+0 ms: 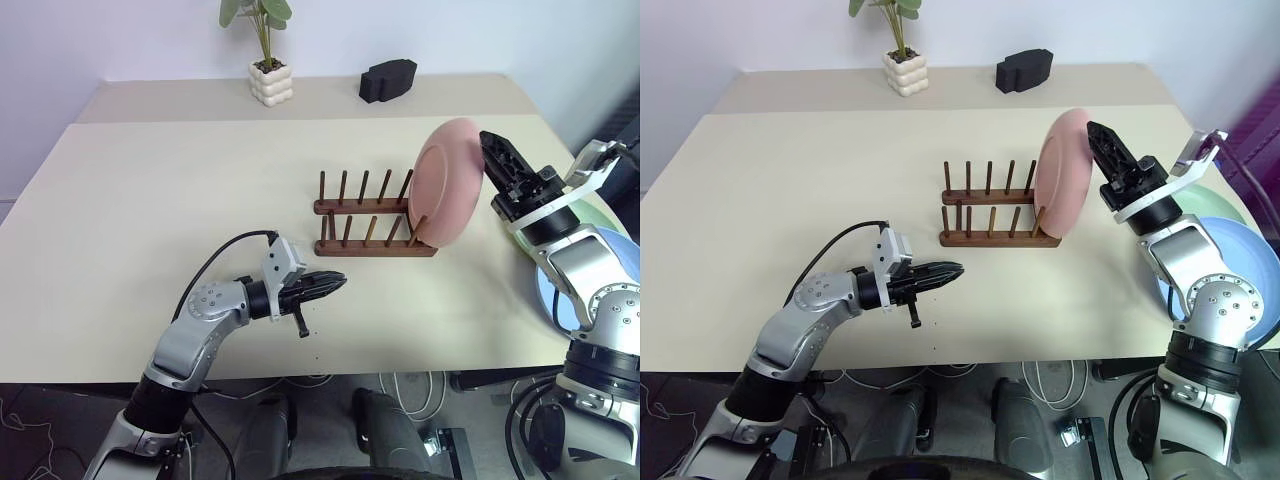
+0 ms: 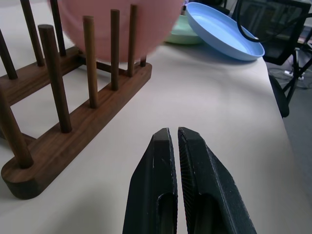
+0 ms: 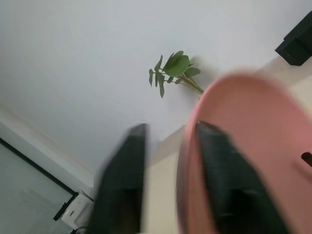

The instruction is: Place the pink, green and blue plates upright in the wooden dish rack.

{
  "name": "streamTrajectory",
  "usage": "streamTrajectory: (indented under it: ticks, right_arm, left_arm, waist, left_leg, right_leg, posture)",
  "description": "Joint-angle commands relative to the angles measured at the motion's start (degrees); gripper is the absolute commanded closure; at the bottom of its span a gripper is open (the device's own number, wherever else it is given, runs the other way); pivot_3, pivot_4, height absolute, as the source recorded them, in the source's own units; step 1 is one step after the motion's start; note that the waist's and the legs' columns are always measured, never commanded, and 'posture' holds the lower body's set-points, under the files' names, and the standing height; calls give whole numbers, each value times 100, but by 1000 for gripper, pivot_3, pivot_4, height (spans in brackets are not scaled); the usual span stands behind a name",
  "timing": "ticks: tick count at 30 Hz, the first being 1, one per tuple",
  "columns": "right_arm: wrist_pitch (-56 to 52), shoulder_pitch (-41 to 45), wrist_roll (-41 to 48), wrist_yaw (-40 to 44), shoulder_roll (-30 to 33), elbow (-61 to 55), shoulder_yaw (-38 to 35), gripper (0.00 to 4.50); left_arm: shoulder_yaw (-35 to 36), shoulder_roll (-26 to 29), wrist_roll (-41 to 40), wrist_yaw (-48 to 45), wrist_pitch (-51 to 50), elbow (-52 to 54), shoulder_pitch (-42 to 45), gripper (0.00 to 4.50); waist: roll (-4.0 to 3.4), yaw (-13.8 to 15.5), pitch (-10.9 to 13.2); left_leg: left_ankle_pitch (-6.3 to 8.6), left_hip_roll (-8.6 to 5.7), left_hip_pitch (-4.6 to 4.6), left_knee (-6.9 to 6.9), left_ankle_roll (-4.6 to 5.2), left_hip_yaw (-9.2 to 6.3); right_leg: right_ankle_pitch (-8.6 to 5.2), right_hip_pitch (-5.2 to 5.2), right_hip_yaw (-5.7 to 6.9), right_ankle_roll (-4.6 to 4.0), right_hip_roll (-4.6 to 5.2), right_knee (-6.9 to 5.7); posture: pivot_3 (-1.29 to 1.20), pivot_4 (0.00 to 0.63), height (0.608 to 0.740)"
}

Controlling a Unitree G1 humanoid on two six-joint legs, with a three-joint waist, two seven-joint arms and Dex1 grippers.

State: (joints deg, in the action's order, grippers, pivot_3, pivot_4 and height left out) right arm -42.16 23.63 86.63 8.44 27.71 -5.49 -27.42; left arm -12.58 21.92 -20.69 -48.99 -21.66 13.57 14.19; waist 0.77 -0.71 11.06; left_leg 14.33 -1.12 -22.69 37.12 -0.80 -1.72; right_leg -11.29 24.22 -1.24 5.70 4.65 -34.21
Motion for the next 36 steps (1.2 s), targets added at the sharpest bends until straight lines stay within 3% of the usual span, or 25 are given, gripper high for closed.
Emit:
streamTrajectory:
  ticks: [1, 3, 9, 13, 17, 20, 24, 28, 31, 36]
  right_arm:
    - [47, 26, -21, 88, 1, -137, -89, 850]
    - [92, 41, -113, 60, -4, -131, -85, 57]
    - [213, 150, -263, 139, 56, -116, -187, 57]
    - [271, 257, -496, 353, 462, -156, -348, 57]
    - [292, 71, -1161, 891, 1648, -102, -849, 57]
    - [243, -502, -2116, 1397, 2521, -35, -791, 57]
    - [344, -1830, -3677, 2191, 3626, -278, -456, 57]
    - [563, -2324, -4415, 2670, 3860, -510, -247, 57]
    - [720, -2106, -4912, 2893, 3798, -328, 289, 57]
    - [922, -718, -5855, 3108, 3588, 770, 1546, 57]
  left_arm:
    - [49, -22, -61, -9, 130, 204, -9, 4297]
    - [41, -25, -61, -12, 128, 196, -6, 4297]
    - [24, -41, -59, -16, 119, 177, 14, 4297]
    - [12, -53, -60, -15, 117, 181, 14, 4297]
    - [-6, -61, -64, -38, 121, 174, 12, 4297]
    - [-37, -67, -67, -85, 124, 137, 30, 4297]
    - [-133, -115, -22, -212, 169, -17, 125, 4297]
    - [-244, -206, 6, -339, 234, -216, 274, 4297]
    - [-290, -250, 21, -404, 266, -307, 342, 4297]
    - [-307, -286, 68, -432, 313, -411, 429, 4297]
  waist:
    - [0, 0, 0]
    - [0, 0, 0]
    - [0, 0, 0]
    - [-1, 5, 0]
    - [-2, 37, 0]
    - [3, 44, -3]
    - [-2, 30, -7]
    - [-10, -16, -11]
    - [-9, -17, -11]
    - [-8, 1, -6]
  left_leg:
    - [0, 0, 0, 0, 0, 0]
    - [0, 0, 0, 0, 0, 0]
    - [0, 0, -2, 0, 0, 0]
    - [0, -1, -4, 1, 0, 1]
    - [0, -3, -23, 3, 0, -2]
    - [2, -6, -45, 7, 5, -2]
    - [5, -8, -44, 10, 9, 1]
    - [5, -10, -37, 14, 9, 11]
    - [5, -9, -33, 14, 9, 11]
    - [5, -11, -38, 19, 9, 10]
  right_leg:
    - [0, 0, 0, 0, 0, 0]
    - [0, 0, 0, 0, 0, 0]
    - [0, 2, 0, 0, 0, 0]
    - [0, 4, 0, 0, 0, 0]
    - [-1, 14, 3, 1, 1, 7]
    - [-2, 29, 6, 3, 1, 13]
    - [-2, 30, 6, 3, 0, 11]
    - [-11, 30, 1, 18, -1, 9]
    - [-12, 29, 2, 20, -6, 7]
    - [-12, 30, 2, 19, -3, 10]
  posture:
    - [0, 150, 738]
    - [0, 150, 738]
    - [0, 150, 738]
    - [0, 150, 738]
    - [0, 150, 738]
    - [0, 150, 738]
    - [0, 150, 738]
    - [0, 150, 738]
    - [0, 150, 738]
    - [0, 150, 738]
